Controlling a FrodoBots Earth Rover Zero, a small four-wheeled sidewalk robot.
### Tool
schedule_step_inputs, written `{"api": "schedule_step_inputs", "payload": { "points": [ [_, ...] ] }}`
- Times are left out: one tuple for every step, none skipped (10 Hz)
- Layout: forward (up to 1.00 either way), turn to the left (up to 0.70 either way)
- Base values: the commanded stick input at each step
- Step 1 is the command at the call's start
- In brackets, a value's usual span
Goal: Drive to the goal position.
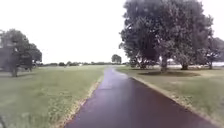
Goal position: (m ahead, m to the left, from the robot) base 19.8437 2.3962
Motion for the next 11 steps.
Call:
{"api": "schedule_step_inputs", "payload": {
  "points": [
    [0.70, 0.00],
    [0.70, 0.00],
    [0.70, 0.00],
    [0.70, 0.00],
    [0.70, 0.00],
    [0.70, 0.00],
    [0.70, 0.00],
    [0.70, 0.00],
    [0.70, 0.00],
    [0.70, 0.00],
    [0.70, 0.00]
  ]
}}
